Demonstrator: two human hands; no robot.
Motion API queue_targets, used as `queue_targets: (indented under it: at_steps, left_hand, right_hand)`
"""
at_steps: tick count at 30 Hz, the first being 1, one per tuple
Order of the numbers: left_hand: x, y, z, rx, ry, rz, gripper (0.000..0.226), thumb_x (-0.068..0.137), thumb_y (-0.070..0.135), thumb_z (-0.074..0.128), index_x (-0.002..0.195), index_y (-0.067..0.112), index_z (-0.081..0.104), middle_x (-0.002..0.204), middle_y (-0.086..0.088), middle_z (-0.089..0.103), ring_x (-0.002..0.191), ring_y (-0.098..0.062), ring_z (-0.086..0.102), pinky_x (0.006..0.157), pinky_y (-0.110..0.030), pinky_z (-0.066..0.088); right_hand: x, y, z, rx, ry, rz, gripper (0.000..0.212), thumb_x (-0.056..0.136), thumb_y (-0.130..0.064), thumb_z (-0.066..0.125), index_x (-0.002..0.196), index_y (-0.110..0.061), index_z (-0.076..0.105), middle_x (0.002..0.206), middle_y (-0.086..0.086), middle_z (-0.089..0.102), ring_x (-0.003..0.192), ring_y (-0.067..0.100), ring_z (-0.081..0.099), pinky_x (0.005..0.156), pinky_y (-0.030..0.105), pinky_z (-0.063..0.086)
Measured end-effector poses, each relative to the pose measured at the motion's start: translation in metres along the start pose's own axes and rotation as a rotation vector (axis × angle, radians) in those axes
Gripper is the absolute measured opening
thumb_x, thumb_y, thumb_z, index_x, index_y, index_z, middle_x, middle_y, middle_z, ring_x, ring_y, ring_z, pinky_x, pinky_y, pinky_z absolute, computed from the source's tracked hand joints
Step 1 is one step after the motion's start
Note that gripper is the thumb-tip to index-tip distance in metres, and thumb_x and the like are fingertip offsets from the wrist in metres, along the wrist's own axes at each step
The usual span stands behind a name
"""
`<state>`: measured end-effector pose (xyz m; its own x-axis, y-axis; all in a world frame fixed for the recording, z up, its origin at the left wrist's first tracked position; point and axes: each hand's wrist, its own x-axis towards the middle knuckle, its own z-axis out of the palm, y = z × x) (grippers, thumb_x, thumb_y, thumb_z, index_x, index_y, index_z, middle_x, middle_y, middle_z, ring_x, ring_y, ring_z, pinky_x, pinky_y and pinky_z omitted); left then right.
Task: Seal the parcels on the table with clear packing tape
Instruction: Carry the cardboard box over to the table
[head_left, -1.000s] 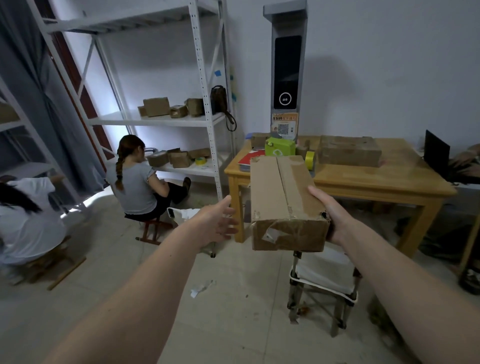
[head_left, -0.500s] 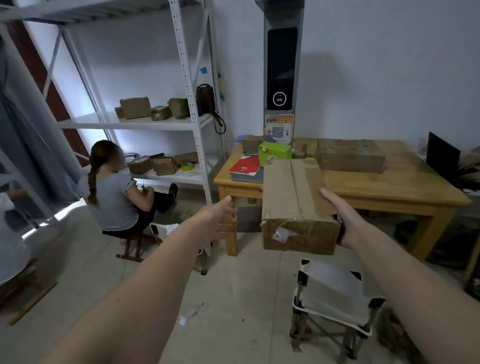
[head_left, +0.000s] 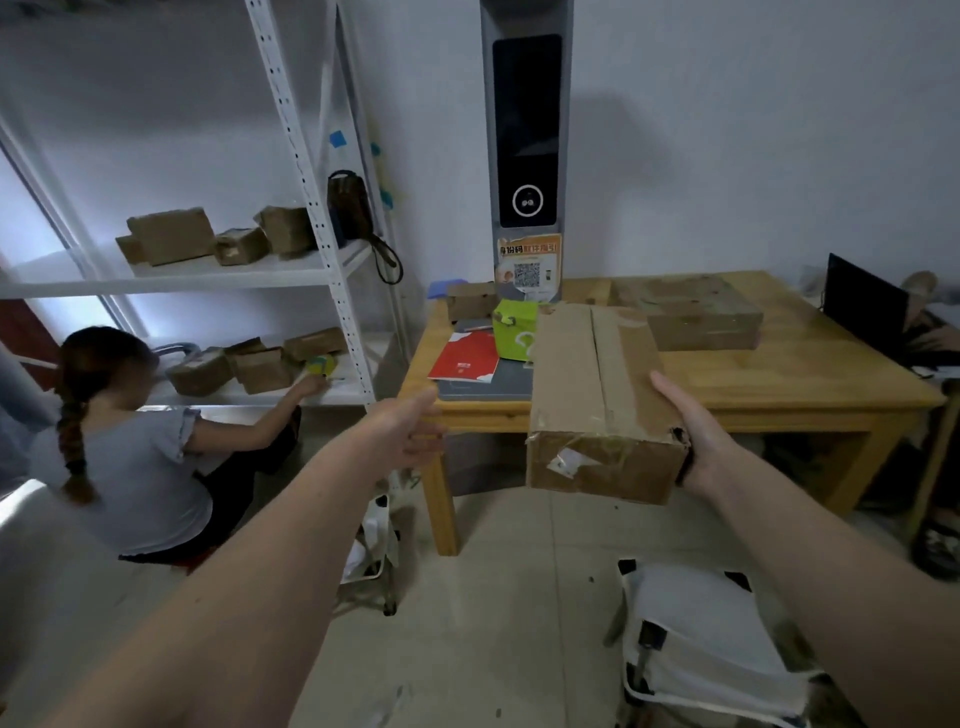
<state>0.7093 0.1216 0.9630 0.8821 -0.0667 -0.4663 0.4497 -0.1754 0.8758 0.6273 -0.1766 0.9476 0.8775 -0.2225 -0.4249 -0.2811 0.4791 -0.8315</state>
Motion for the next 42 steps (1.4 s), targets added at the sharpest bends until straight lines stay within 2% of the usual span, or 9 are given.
queue_targets:
  at_steps: [4, 8, 13, 19, 23, 25, 28, 36, 42]
  left_hand:
    - [0.034, 0.010, 0.008, 0.011, -0.069, -0.004, 0.045, 0.101, 0.041, 0.052, 0.126, 0.005, 0.058, 0.121, -0.015, 0.065, 0.095, -0.026, 0.064, 0.079, -0.038, 0.051]
    - [0.072, 0.025, 0.016, 0.033, -0.096, -0.015, 0.042, 0.102, 0.040, 0.050, 0.126, 0.006, 0.056, 0.125, -0.015, 0.062, 0.110, -0.031, 0.059, 0.089, -0.041, 0.047]
    - [0.125, 0.066, 0.028, 0.055, -0.048, 0.014, 0.030, 0.101, 0.038, 0.053, 0.105, 0.009, 0.060, 0.115, -0.014, 0.065, 0.103, -0.030, 0.063, 0.094, -0.044, 0.050]
    - [0.190, 0.116, 0.057, 0.079, -0.016, 0.061, 0.035, 0.102, 0.033, 0.053, 0.121, 0.004, 0.058, 0.115, -0.015, 0.065, 0.091, -0.027, 0.063, 0.081, -0.038, 0.052]
    - [0.230, 0.125, 0.084, 0.099, -0.086, 0.033, 0.026, 0.101, 0.034, 0.053, 0.105, 0.009, 0.059, 0.100, -0.010, 0.065, 0.079, -0.022, 0.062, 0.069, -0.031, 0.050]
    - [0.254, 0.127, 0.094, 0.098, -0.116, 0.019, 0.026, 0.101, 0.035, 0.054, 0.103, 0.010, 0.059, 0.096, -0.009, 0.065, 0.079, -0.022, 0.063, 0.069, -0.031, 0.051]
    - [0.294, 0.134, 0.106, 0.100, -0.136, 0.004, 0.028, 0.101, 0.037, 0.054, 0.102, 0.009, 0.060, 0.093, -0.009, 0.067, 0.079, -0.025, 0.064, 0.086, -0.038, 0.050]
    - [0.384, 0.176, 0.139, 0.087, -0.281, 0.014, 0.023, 0.102, 0.033, 0.054, 0.104, 0.010, 0.060, 0.093, -0.008, 0.068, 0.076, -0.024, 0.064, 0.071, -0.034, 0.049]
    - [0.446, 0.224, 0.142, 0.113, -0.385, 0.046, 0.025, 0.102, 0.033, 0.054, 0.108, 0.010, 0.062, 0.099, -0.009, 0.070, 0.088, -0.026, 0.065, 0.076, -0.036, 0.053]
  right_hand:
    - [0.036, -0.008, 0.012, 0.002, 0.037, -0.005, 0.040, 0.083, -0.047, 0.070, 0.106, -0.015, 0.064, 0.105, 0.012, 0.070, 0.100, 0.030, 0.065, 0.088, 0.044, 0.050]
    - [0.076, -0.022, 0.024, -0.009, 0.042, -0.023, 0.040, 0.083, -0.048, 0.069, 0.104, -0.016, 0.065, 0.103, 0.011, 0.071, 0.096, 0.029, 0.065, 0.076, 0.042, 0.051]
    - [0.130, -0.056, 0.026, -0.001, 0.050, -0.046, 0.046, 0.081, -0.050, 0.070, 0.112, -0.016, 0.063, 0.106, 0.012, 0.070, 0.098, 0.030, 0.065, 0.074, 0.041, 0.051]
    - [0.186, -0.104, 0.018, 0.062, 0.052, -0.052, 0.038, 0.084, -0.049, 0.068, 0.098, -0.014, 0.066, 0.084, 0.008, 0.074, 0.088, 0.027, 0.064, 0.070, 0.042, 0.048]
    - [0.216, -0.114, 0.009, 0.143, 0.085, -0.034, 0.033, 0.086, -0.045, 0.067, 0.090, -0.013, 0.066, 0.064, 0.006, 0.073, 0.083, 0.026, 0.064, 0.079, 0.044, 0.050]
    - [0.233, -0.117, 0.004, 0.127, 0.077, -0.039, 0.035, 0.084, -0.046, 0.068, 0.096, -0.013, 0.067, 0.070, 0.007, 0.075, 0.087, 0.027, 0.065, 0.089, 0.047, 0.049]
    - [0.259, -0.122, -0.006, 0.082, 0.060, -0.029, 0.044, 0.081, -0.051, 0.069, 0.108, -0.016, 0.068, 0.084, 0.006, 0.077, 0.094, 0.028, 0.067, 0.084, 0.045, 0.051]
    - [0.324, -0.145, -0.002, 0.004, 0.010, -0.136, 0.036, 0.096, -0.047, 0.051, 0.111, -0.018, 0.064, 0.084, 0.003, 0.076, 0.074, 0.020, 0.074, 0.064, 0.035, 0.056]
    - [0.380, -0.162, 0.030, -0.035, -0.026, -0.187, 0.041, 0.098, -0.043, 0.045, 0.123, -0.014, 0.060, 0.105, 0.008, 0.074, 0.095, 0.025, 0.071, 0.076, 0.039, 0.056]
